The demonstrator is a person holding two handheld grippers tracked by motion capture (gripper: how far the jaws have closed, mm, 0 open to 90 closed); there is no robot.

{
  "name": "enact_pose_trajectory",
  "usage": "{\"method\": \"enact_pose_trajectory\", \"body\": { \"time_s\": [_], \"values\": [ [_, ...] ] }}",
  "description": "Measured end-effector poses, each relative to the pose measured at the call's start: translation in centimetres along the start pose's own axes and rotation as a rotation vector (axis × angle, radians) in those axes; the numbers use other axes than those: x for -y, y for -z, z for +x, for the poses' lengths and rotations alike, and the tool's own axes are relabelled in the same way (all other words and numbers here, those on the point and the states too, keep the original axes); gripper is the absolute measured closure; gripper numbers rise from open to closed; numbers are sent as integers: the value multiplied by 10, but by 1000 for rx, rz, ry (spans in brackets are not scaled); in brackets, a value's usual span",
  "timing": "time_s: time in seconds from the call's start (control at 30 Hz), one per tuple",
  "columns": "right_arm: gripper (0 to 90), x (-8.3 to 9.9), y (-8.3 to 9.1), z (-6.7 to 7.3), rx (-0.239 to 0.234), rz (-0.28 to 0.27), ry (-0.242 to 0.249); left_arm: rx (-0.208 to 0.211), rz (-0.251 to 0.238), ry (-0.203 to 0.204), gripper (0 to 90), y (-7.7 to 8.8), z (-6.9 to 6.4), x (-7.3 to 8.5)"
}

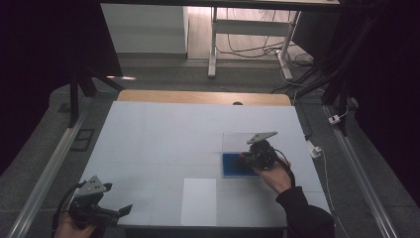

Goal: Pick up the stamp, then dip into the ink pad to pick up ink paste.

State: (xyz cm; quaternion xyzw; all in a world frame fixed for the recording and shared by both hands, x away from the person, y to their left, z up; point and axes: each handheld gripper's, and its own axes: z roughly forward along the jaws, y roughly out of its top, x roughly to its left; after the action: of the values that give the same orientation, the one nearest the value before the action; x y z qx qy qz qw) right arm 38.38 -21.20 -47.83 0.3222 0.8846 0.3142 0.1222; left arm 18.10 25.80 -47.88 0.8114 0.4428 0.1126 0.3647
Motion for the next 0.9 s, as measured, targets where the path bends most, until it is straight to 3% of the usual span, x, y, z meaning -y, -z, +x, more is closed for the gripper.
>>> {"method": "enact_pose_trajectory", "body": {
  "time_s": [0.57, 0.9],
  "values": [
    [804, -2, 17, 0, 10, -57, 5, -2, 0, -8, 0, 0, -1, 0],
    [804, 1, 28, -8, 42, -80, -37, 0, 1, -6, 0, 0, -1, 0]
  ]
}}
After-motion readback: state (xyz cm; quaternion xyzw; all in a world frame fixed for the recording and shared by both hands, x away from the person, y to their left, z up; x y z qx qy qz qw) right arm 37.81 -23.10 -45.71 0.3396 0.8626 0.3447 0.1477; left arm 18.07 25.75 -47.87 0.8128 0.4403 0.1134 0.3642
